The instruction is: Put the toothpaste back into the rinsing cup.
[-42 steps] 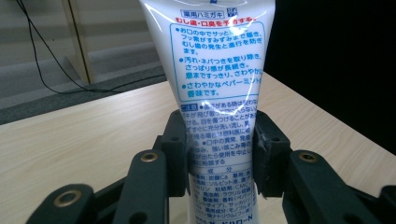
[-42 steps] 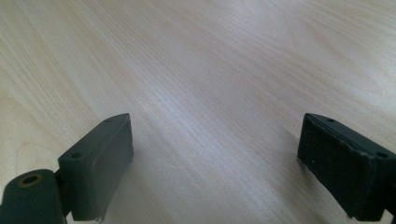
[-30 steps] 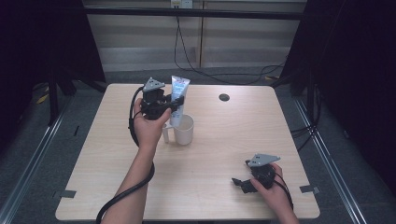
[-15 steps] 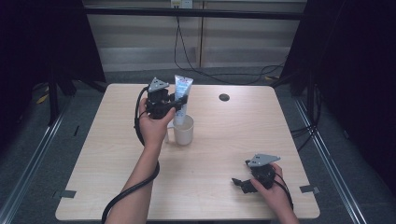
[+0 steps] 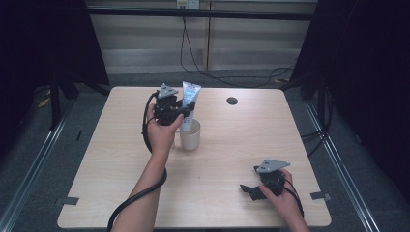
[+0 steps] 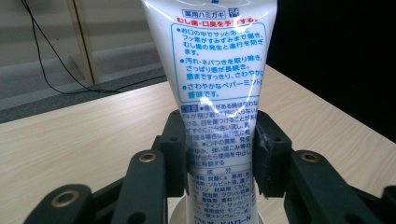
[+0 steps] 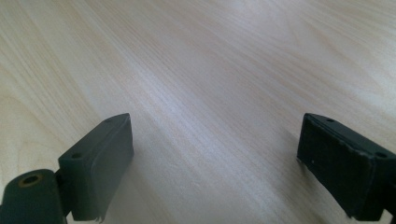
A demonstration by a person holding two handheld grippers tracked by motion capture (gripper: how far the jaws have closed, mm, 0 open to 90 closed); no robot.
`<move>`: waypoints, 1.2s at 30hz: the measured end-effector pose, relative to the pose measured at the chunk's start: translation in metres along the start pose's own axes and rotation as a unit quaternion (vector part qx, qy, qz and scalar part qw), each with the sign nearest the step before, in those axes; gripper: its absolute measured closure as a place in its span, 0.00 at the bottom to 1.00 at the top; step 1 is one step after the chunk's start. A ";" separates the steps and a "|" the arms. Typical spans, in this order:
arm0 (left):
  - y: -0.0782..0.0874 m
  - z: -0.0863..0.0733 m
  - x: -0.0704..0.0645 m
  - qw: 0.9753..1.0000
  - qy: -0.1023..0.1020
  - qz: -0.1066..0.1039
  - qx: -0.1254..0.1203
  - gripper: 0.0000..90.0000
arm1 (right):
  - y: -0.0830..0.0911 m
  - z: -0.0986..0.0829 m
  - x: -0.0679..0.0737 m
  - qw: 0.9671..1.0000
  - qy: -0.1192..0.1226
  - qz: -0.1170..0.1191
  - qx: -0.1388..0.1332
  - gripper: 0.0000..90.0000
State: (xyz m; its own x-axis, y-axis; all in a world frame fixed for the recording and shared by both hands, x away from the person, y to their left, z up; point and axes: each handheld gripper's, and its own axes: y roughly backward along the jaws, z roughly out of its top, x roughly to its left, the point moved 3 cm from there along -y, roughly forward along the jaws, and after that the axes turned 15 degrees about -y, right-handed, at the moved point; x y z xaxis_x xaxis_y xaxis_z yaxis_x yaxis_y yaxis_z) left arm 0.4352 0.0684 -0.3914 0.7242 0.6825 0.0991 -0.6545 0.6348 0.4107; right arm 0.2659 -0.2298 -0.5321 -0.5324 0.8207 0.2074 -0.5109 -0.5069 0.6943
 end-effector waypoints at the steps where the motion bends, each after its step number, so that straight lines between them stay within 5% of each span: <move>1: -0.001 0.000 0.000 1.000 0.000 -0.001 0.000 0.69 | 0.000 0.000 0.000 1.000 0.000 0.000 0.000 0.11; 10: -0.005 -0.004 0.000 1.000 -0.015 -0.003 0.004 0.69 | 0.000 0.000 0.000 1.000 0.000 0.000 0.000 0.11; 36: -0.017 -0.015 -0.004 1.000 -0.009 -0.003 0.006 0.68 | 0.000 0.000 0.000 1.000 0.000 0.001 0.000 0.11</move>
State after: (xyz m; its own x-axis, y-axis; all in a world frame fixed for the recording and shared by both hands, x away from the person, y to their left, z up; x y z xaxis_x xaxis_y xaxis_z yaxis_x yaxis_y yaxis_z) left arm 0.4400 0.0599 -0.4121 0.7321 0.6718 0.1126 -0.6475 0.6349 0.4215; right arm 0.2655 -0.2296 -0.5321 -0.5330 0.8200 0.2087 -0.5102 -0.5082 0.6938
